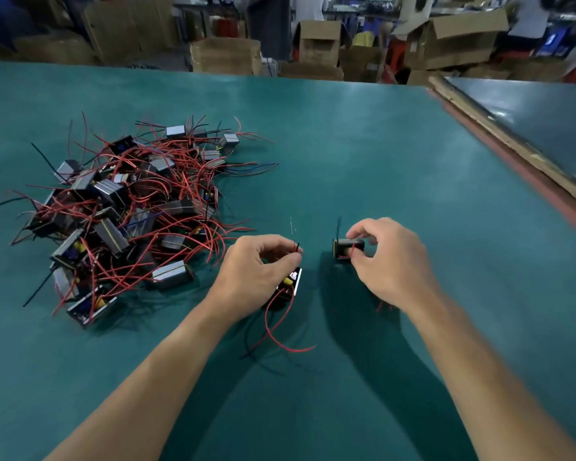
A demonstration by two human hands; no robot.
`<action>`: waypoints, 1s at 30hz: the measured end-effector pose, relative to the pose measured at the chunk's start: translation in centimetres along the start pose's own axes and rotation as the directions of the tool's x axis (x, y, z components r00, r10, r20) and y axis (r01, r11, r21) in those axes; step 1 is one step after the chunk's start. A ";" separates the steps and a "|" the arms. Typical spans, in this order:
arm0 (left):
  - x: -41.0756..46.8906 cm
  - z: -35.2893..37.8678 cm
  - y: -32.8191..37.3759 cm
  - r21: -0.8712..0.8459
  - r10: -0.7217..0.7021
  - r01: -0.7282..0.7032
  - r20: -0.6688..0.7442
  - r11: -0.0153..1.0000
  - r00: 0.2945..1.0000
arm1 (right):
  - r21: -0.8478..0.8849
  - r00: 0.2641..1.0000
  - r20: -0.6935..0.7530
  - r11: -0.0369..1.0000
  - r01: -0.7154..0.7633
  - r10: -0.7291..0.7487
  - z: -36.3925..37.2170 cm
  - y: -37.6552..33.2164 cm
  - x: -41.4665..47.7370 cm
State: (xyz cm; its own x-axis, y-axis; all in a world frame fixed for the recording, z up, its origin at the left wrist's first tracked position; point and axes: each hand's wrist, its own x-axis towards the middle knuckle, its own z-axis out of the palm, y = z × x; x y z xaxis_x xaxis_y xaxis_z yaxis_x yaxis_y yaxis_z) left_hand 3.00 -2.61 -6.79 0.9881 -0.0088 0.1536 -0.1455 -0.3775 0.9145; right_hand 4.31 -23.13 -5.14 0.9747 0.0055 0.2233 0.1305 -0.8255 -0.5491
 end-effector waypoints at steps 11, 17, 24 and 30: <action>-0.3 -0.1 0.5 0.017 0.029 -0.029 0.013 0.999 0.999 | 0.010 0.949 0.147 0.959 0.282 -0.281 0.4 -0.3 0.0; -0.2 -0.1 0.7 -0.066 0.022 -0.017 0.062 0.998 0.998 | 0.132 0.959 -0.075 0.950 0.282 -0.274 0.6 -1.2 -0.5; -0.2 -0.1 1.2 -0.217 -0.024 0.048 0.114 0.975 0.993 | 0.257 0.966 -0.031 0.932 0.256 -0.257 1.0 -1.6 -0.8; -0.2 -0.2 1.2 -0.288 -0.014 0.055 0.141 0.956 0.990 | 0.316 0.968 -0.016 0.917 0.243 -0.251 1.5 -1.3 -0.7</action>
State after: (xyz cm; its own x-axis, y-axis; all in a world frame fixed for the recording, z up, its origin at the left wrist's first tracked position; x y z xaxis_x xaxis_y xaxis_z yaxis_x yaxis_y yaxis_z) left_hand 2.61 -2.89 -5.61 0.9873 -0.1335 0.0865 -0.0996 -0.0943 0.9906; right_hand 3.71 -21.25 -5.83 0.9079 0.2033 0.3665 0.4135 -0.5776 -0.7039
